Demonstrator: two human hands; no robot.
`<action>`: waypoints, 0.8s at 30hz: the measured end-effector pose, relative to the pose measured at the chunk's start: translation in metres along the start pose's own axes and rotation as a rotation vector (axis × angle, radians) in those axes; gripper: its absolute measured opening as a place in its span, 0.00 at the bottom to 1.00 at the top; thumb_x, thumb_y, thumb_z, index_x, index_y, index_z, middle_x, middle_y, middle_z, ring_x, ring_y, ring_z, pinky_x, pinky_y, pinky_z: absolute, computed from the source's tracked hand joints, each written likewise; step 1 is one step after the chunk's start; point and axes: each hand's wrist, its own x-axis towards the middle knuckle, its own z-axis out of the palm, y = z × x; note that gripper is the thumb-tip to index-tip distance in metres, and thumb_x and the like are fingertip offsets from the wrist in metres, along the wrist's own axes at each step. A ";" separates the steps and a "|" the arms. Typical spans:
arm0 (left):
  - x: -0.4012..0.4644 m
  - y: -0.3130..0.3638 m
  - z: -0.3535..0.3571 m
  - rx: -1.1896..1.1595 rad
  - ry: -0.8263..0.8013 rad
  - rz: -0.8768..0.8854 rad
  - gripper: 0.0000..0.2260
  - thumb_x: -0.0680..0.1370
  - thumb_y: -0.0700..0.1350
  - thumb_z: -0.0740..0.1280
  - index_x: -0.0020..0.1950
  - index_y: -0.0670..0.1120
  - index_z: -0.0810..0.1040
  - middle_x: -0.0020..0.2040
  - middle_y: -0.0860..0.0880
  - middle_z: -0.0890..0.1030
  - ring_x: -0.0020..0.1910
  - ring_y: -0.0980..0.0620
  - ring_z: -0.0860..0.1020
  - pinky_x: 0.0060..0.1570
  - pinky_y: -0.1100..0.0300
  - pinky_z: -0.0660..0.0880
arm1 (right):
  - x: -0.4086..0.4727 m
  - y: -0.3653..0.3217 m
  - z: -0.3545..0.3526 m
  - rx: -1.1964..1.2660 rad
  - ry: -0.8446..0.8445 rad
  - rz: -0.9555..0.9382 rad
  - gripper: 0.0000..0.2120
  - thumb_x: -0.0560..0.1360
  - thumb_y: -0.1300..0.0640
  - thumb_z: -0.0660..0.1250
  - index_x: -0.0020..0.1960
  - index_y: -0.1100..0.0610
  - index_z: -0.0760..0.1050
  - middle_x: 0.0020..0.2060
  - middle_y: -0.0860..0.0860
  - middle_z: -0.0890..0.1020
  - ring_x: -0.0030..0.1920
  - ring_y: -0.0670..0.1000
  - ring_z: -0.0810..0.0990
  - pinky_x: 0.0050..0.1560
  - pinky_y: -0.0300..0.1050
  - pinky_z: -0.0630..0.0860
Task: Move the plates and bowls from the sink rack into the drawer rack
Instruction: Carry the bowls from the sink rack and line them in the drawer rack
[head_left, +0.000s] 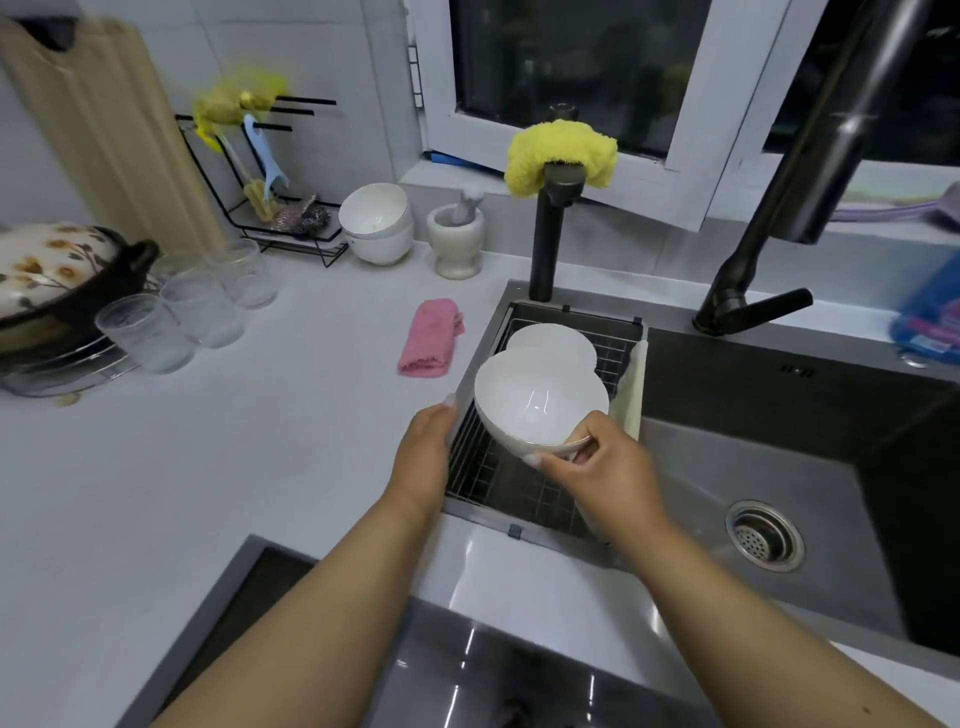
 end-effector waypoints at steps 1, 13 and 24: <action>-0.011 0.001 0.004 -0.054 -0.020 -0.012 0.17 0.79 0.59 0.59 0.61 0.51 0.73 0.59 0.50 0.77 0.64 0.49 0.72 0.65 0.54 0.68 | -0.007 0.001 0.000 0.007 -0.015 -0.008 0.21 0.63 0.43 0.77 0.39 0.55 0.70 0.33 0.47 0.77 0.34 0.46 0.72 0.29 0.38 0.65; -0.127 -0.020 0.008 -0.447 0.024 -0.185 0.13 0.77 0.45 0.64 0.61 0.43 0.70 0.54 0.33 0.78 0.51 0.38 0.81 0.43 0.51 0.81 | -0.085 0.006 -0.018 0.055 -0.193 -0.183 0.16 0.67 0.43 0.74 0.38 0.53 0.72 0.31 0.46 0.77 0.35 0.47 0.74 0.35 0.42 0.70; -0.234 -0.041 -0.013 -0.627 0.276 -0.118 0.10 0.77 0.44 0.62 0.57 0.44 0.72 0.55 0.36 0.77 0.50 0.38 0.78 0.47 0.48 0.79 | -0.142 -0.014 -0.014 0.587 -0.419 0.003 0.22 0.76 0.40 0.61 0.67 0.48 0.64 0.52 0.53 0.77 0.43 0.49 0.77 0.39 0.43 0.73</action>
